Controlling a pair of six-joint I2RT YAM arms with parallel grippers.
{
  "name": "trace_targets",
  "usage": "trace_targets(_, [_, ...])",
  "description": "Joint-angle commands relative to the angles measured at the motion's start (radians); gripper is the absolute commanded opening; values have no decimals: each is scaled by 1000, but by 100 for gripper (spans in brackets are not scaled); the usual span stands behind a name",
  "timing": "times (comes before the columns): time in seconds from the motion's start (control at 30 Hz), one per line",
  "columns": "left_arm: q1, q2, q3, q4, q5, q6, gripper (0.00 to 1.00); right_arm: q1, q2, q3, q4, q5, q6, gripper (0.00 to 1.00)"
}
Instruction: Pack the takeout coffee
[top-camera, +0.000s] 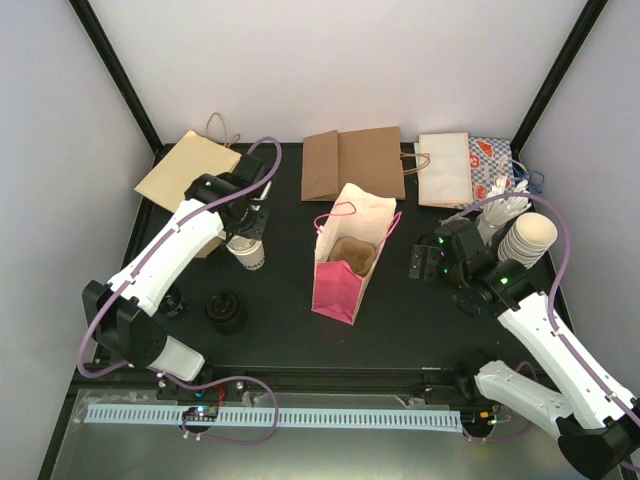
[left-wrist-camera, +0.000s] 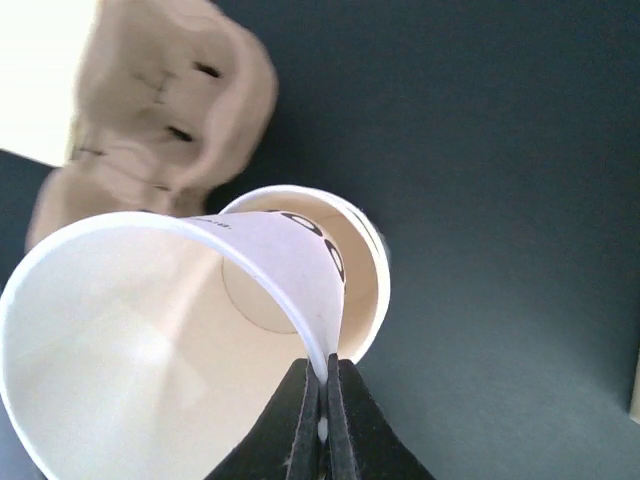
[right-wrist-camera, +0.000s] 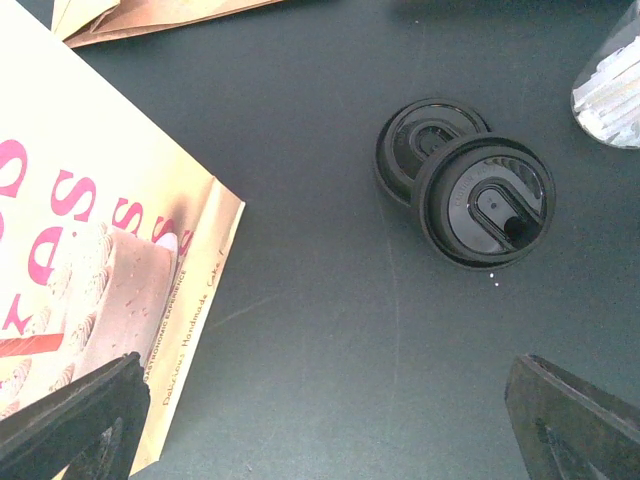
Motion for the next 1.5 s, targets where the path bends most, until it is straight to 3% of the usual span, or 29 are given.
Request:
trace_targets(0.0, [-33,9,39,-72,-253,-18,2,-5,-14,1,11,-4,12,100])
trace_targets(0.37, [-31,-50,160,-75,-59,22,1,-6,-2,15,17,-18,12,100])
trace_targets(0.7, [-33,-69,255,-99,28,35,2,-5,-1,23,16,-11,2,100])
trace_targets(0.9, [-36,-181,245,-72,251,39,2,-6,6,11,23,-24,-2,100])
trace_targets(1.1, [-102,-332,105,-85,389,-55,2,-5,16,-33,43,-55,-6,100])
trace_targets(1.27, [-239,-404,-106,-86,377,-172,2,-5,15,-67,47,-86,2,100])
trace_targets(1.47, [-424,-492,-310,21,328,-360,2,-5,-14,-138,80,-162,35,100])
